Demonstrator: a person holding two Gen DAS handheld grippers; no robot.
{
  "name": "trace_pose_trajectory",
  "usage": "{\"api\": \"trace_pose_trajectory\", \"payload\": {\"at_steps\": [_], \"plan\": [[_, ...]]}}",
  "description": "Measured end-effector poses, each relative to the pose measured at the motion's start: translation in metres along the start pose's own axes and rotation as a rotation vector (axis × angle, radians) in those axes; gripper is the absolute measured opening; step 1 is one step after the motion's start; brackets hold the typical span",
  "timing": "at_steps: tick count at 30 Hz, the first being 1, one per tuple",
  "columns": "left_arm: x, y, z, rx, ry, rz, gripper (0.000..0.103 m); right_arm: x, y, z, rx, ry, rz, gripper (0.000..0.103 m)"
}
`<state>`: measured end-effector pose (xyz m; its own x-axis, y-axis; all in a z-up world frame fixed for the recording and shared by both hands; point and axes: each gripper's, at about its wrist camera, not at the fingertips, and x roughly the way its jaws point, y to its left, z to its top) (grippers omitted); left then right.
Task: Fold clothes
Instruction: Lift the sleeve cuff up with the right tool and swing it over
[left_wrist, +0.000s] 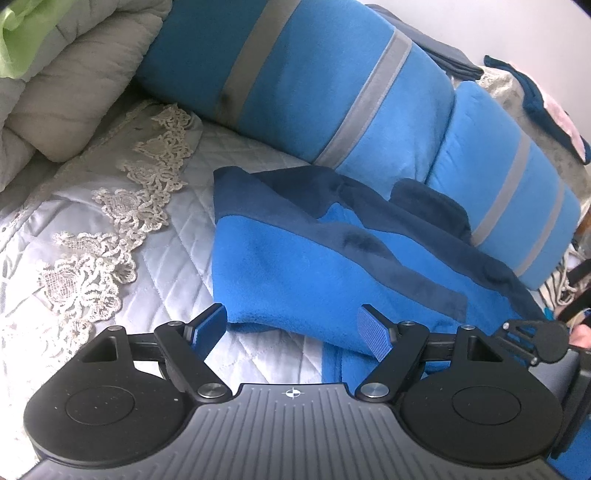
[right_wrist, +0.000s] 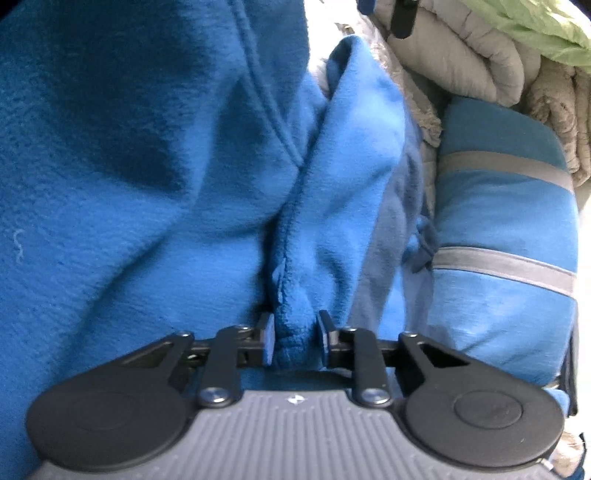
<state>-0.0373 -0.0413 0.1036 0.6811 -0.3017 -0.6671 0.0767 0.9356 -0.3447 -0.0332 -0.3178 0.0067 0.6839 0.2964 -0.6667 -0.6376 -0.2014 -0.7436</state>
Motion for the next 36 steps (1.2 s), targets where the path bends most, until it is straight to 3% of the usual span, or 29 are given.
{"api": "trace_pose_trajectory", "payload": {"at_steps": [6,7,8,11,21,27,28,29,30,36], "plan": [[-0.002,-0.001,-0.001,0.003,-0.004,-0.004,0.078,-0.007,-0.010,-0.004,0.029,0.001,-0.079,0.023],[-0.002,-0.002,-0.001,0.003,-0.004,-0.005,0.078,-0.009,-0.008,-0.004,0.028,0.001,-0.085,0.028],[-0.002,-0.002,-0.001,0.004,-0.005,-0.006,0.078,-0.008,-0.005,-0.004,0.025,0.002,-0.090,0.043],[-0.004,-0.002,-0.001,0.008,-0.005,-0.007,0.078,-0.004,0.009,-0.004,-0.008,0.010,-0.111,0.050],[-0.006,0.001,-0.002,0.003,-0.004,0.000,0.078,0.004,0.033,-0.005,-0.066,0.052,-0.224,0.054],[-0.007,0.002,-0.002,0.002,-0.004,0.001,0.078,0.008,0.033,-0.002,-0.068,0.070,-0.226,0.049],[-0.008,0.002,-0.003,0.005,-0.003,0.001,0.078,0.007,0.031,-0.002,-0.064,0.068,-0.215,0.042],[-0.008,0.002,-0.003,0.008,-0.002,0.002,0.078,0.008,0.028,-0.001,-0.059,0.066,-0.208,0.028],[-0.008,0.002,-0.003,0.012,-0.002,0.003,0.078,0.006,0.025,-0.001,-0.053,0.063,-0.203,0.026],[-0.009,0.004,-0.002,0.026,-0.007,0.010,0.078,-0.007,-0.003,-0.004,0.006,0.048,-0.208,0.023]]}}
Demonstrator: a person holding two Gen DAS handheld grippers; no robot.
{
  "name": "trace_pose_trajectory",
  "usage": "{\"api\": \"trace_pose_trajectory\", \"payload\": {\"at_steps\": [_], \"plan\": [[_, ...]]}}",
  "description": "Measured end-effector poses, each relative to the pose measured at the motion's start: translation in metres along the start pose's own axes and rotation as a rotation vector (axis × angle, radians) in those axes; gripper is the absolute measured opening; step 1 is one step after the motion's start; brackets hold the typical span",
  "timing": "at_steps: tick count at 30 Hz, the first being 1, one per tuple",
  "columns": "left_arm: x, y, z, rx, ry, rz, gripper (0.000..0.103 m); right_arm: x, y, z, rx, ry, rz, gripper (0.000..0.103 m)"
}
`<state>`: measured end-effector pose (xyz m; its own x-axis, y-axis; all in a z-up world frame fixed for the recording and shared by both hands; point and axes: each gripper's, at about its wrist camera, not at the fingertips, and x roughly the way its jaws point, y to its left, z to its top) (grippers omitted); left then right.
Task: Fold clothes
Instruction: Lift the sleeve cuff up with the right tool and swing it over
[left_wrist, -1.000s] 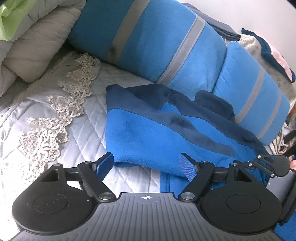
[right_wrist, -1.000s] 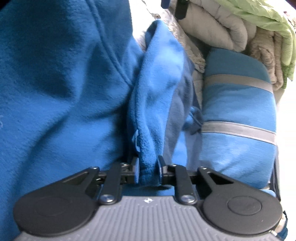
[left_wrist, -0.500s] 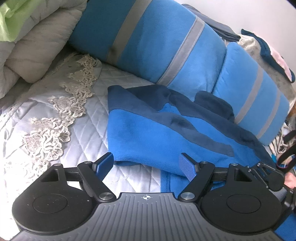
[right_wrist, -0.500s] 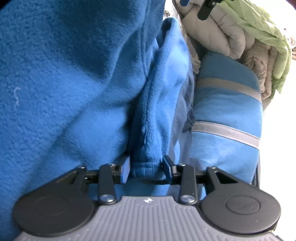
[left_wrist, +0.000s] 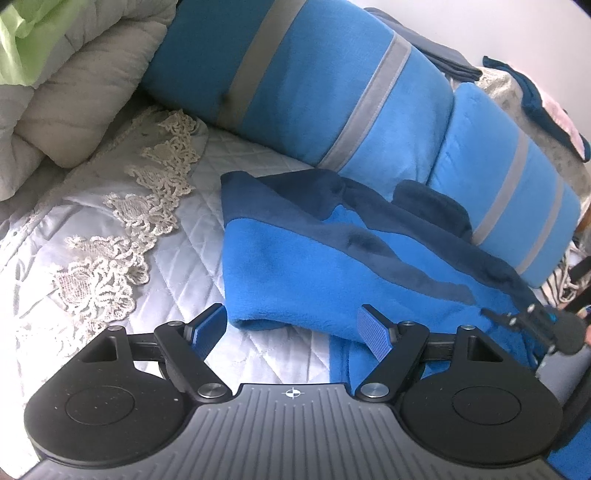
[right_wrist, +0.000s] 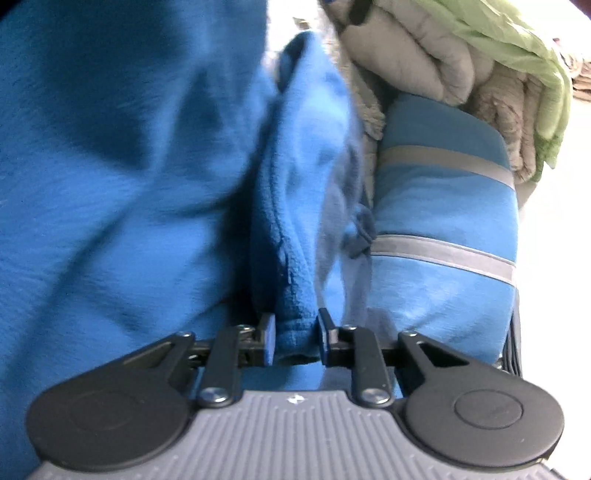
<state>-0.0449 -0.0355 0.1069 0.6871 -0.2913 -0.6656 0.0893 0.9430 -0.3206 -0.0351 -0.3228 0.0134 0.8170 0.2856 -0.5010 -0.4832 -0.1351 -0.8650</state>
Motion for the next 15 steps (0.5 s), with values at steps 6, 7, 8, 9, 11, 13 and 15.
{"api": "trace_pose_trajectory", "payload": {"at_steps": [6,7,8,9,11,13,15], "plan": [[-0.001,-0.004,-0.001,0.036,-0.023,0.015,0.078,-0.007,-0.033,-0.003,0.018,0.001,-0.028,0.022],[-0.001,-0.006,-0.001,0.047,-0.026,0.022,0.077,-0.008,-0.038,-0.003,0.018,0.003,-0.036,0.022],[-0.001,-0.007,-0.002,0.057,-0.029,0.029,0.077,-0.008,-0.043,-0.003,0.017,0.005,-0.043,0.022],[-0.002,-0.009,-0.002,0.073,-0.036,0.037,0.077,-0.008,-0.048,-0.004,0.016,0.007,-0.050,0.022],[-0.005,-0.013,-0.004,0.112,-0.054,0.053,0.078,-0.007,-0.060,-0.004,0.017,0.011,-0.066,0.022],[-0.007,-0.019,-0.005,0.160,-0.064,0.062,0.078,-0.007,-0.072,-0.006,0.021,0.015,-0.083,0.022],[-0.008,-0.025,-0.005,0.213,-0.071,0.076,0.078,-0.006,-0.085,-0.008,0.027,0.019,-0.098,0.022]]}}
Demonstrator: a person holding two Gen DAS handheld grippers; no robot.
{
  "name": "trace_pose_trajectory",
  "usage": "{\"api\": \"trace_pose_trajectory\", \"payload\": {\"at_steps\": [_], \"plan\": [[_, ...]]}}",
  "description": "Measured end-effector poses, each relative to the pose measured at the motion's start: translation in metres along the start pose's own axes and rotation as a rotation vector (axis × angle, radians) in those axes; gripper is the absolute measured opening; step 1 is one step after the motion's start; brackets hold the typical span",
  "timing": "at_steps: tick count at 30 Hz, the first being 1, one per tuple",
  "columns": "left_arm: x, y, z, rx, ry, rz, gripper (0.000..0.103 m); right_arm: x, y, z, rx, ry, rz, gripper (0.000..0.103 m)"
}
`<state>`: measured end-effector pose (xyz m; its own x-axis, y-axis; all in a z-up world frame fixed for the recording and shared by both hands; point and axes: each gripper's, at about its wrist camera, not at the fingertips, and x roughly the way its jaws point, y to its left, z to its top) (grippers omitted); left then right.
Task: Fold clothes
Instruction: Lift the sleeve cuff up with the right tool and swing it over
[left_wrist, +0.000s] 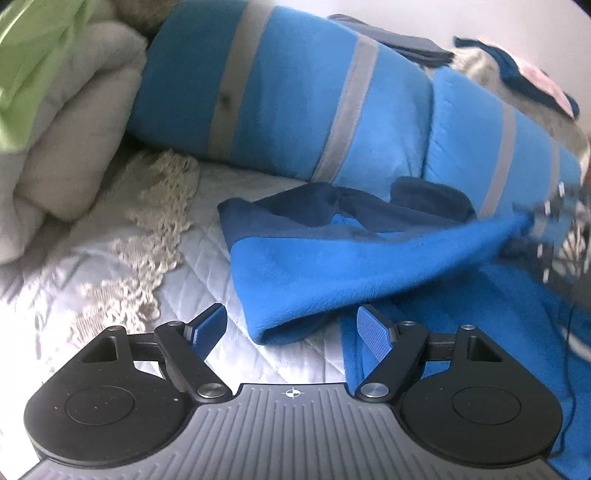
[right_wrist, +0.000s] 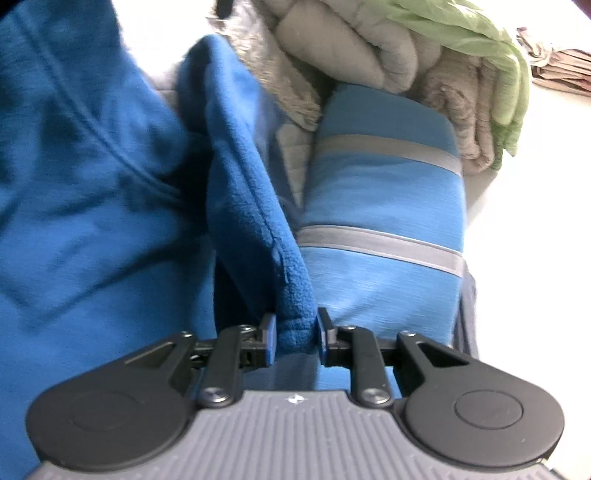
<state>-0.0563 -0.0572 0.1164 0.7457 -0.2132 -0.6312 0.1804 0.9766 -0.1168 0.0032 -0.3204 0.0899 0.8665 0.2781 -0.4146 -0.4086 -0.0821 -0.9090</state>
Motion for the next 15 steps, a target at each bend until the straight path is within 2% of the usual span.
{"api": "trace_pose_trajectory", "payload": {"at_steps": [4,9,15], "plan": [[0.000,-0.009,0.000,0.084,-0.007,0.013,0.078,0.001,-0.027,-0.001,0.019,0.006,-0.032,0.021],[0.009,-0.018,0.001,0.133,0.010,0.019,0.078,0.000,-0.058,0.000,0.037,0.010,-0.071,0.021],[0.014,-0.022,0.003,0.131,0.016,-0.020,0.078,-0.003,-0.091,-0.002,0.010,0.025,-0.132,0.021]]}}
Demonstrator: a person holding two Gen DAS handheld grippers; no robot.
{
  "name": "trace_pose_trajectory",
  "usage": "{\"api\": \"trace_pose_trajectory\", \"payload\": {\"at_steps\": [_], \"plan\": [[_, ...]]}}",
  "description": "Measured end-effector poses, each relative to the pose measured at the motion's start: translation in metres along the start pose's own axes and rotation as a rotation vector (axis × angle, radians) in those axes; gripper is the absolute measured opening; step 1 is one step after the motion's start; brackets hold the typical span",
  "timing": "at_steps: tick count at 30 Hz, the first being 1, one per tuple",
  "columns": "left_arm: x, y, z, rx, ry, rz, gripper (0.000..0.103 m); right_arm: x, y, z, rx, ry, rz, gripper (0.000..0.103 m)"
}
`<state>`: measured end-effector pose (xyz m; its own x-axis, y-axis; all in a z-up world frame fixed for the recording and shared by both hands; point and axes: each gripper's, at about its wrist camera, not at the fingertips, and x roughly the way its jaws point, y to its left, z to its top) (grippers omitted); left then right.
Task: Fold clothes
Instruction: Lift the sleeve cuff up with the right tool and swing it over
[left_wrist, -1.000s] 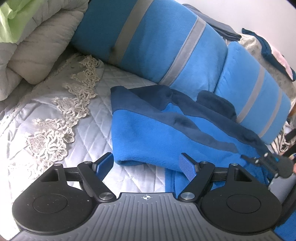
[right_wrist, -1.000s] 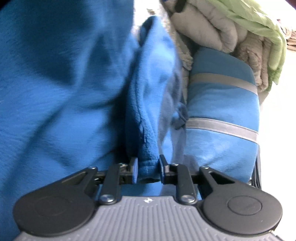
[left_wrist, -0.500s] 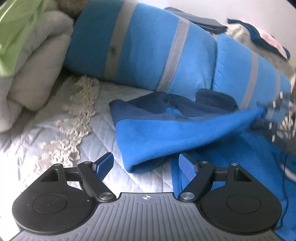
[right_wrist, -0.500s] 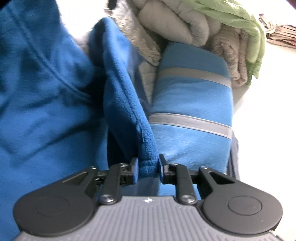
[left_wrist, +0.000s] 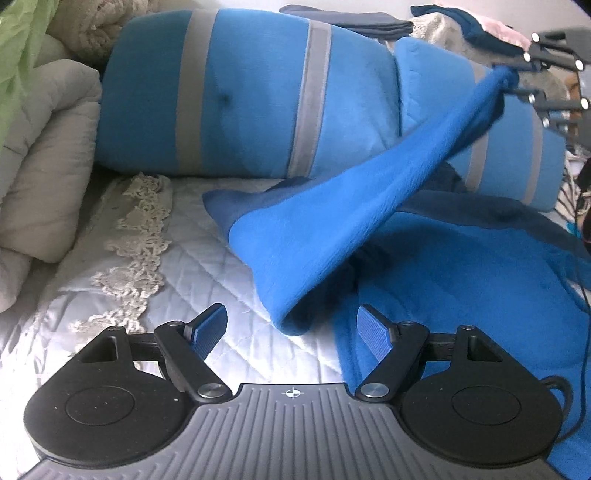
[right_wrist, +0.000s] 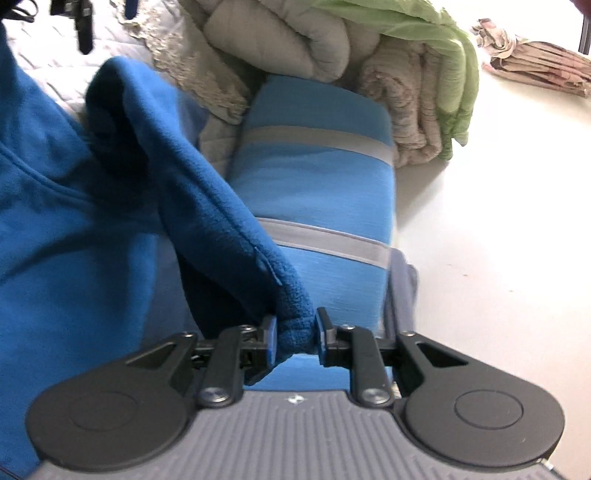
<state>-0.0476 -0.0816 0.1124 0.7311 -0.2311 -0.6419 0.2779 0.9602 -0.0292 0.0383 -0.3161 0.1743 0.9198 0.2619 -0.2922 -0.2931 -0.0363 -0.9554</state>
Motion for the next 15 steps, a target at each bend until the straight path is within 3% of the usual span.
{"api": "trace_pose_trajectory", "payload": {"at_steps": [15], "plan": [[0.005,-0.003,0.005,-0.006,0.009,-0.063,0.078,0.000,-0.059,-0.038,0.014,0.096,-0.129,0.021]]}}
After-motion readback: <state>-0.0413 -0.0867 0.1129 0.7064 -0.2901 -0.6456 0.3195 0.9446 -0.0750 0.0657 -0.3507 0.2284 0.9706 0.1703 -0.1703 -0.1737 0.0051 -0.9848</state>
